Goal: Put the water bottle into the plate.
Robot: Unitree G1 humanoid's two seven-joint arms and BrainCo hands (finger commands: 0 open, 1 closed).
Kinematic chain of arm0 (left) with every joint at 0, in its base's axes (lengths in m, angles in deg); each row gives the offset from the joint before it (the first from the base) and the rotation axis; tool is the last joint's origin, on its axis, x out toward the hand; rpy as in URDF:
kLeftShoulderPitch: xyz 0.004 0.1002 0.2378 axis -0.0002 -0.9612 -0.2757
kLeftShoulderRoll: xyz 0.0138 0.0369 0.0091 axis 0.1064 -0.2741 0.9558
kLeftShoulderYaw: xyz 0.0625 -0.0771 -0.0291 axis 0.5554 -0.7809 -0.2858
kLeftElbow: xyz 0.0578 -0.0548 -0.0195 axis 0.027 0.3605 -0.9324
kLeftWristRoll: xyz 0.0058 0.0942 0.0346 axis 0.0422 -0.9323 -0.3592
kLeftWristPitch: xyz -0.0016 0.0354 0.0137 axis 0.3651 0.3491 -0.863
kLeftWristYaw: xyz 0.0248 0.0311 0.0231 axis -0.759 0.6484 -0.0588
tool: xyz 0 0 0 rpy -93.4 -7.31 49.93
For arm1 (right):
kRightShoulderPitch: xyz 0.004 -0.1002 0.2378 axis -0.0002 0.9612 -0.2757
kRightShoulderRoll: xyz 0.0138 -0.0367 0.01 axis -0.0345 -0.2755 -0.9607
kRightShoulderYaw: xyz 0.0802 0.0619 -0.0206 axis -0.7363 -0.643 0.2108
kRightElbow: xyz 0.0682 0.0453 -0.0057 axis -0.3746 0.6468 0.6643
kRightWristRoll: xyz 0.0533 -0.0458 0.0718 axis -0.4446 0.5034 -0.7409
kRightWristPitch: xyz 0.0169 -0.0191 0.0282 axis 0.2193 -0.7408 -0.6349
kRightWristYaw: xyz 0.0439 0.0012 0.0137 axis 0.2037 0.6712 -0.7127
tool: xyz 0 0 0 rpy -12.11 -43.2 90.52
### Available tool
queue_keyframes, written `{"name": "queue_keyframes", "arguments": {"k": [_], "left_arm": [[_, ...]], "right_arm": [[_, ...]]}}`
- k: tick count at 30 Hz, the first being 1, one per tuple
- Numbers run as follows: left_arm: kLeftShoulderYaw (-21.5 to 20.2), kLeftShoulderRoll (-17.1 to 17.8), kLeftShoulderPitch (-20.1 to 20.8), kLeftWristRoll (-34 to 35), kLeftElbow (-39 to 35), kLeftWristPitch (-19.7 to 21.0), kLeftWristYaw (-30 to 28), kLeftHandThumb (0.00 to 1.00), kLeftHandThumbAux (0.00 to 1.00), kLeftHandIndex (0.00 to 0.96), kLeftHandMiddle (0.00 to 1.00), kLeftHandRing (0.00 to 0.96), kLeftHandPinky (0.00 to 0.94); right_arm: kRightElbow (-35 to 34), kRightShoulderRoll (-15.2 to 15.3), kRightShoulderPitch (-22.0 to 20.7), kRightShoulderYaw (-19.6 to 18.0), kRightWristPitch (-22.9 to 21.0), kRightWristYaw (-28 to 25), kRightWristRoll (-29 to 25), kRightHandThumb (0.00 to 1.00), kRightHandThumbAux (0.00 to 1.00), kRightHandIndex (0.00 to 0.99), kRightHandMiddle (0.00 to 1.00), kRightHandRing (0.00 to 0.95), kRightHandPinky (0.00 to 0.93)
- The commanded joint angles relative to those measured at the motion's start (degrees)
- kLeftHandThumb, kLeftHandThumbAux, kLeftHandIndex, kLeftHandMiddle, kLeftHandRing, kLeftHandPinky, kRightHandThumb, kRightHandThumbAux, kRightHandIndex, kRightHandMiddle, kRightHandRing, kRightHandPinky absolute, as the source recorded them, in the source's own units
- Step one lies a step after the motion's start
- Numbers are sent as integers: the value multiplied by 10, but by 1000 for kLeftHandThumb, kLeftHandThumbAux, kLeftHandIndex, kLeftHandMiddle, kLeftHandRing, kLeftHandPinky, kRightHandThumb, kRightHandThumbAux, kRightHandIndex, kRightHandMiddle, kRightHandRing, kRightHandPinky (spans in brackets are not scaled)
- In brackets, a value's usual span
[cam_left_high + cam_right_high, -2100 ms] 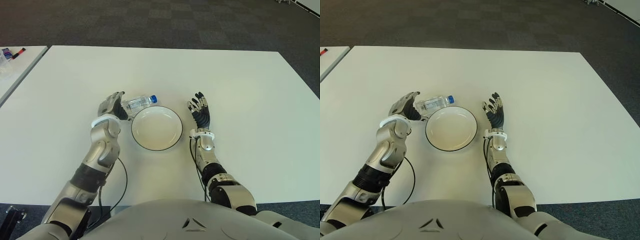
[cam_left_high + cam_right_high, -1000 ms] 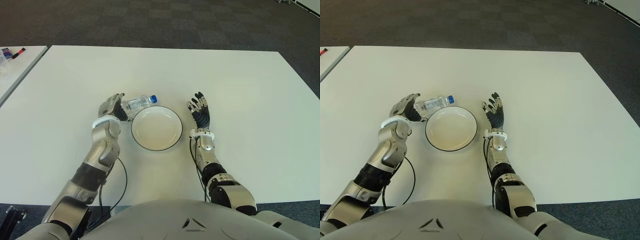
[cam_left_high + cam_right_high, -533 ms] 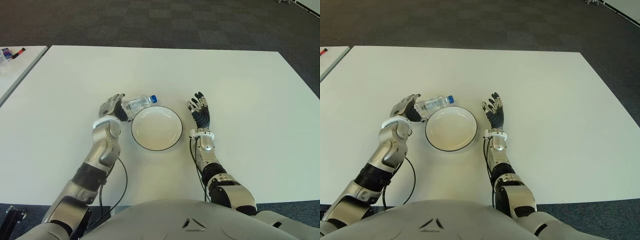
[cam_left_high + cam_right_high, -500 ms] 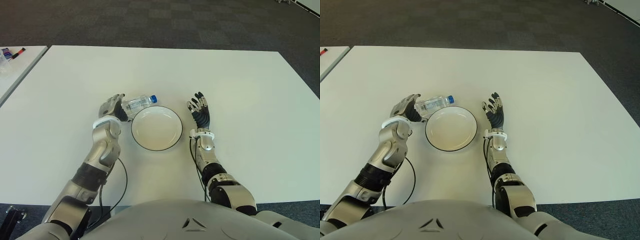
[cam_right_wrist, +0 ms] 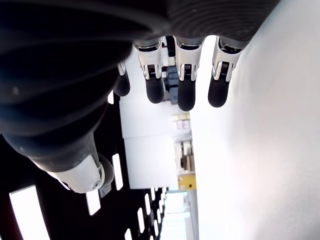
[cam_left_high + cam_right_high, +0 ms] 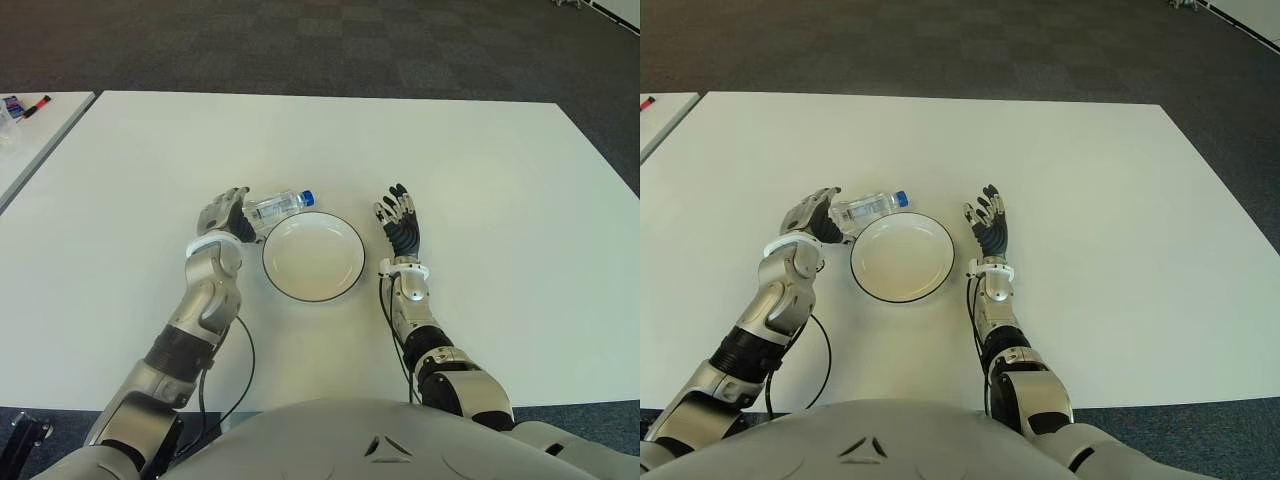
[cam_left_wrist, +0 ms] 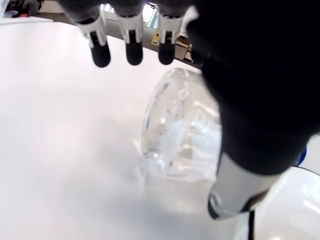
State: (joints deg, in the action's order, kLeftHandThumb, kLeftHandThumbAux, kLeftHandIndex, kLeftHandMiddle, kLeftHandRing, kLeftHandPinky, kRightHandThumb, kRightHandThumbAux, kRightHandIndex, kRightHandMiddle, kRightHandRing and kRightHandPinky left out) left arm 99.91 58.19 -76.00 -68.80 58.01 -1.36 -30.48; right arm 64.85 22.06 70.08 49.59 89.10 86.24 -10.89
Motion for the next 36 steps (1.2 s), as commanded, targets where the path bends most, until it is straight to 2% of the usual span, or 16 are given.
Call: {"name": "queue_keyframes", "arguments": {"k": [1,14,36], "left_arm": [[5,0,4,-1,12,0,1,0,890,0,1,19,100],[16,1,16,-12,29,1,0,0,897,0,0,8,89],[63,3,51,-26,89,-2,-8,0,903,0,0,0,75]], "right_arm": [[24,-21,37,-3,-24,3,-3,24,693,70,118,131,173],[27,-22,35,-3,-22,2,-4,27,694,73,121,132,173],[22,-25,37,-2,-26,1,-5,45,704,72,119,132,174]]}}
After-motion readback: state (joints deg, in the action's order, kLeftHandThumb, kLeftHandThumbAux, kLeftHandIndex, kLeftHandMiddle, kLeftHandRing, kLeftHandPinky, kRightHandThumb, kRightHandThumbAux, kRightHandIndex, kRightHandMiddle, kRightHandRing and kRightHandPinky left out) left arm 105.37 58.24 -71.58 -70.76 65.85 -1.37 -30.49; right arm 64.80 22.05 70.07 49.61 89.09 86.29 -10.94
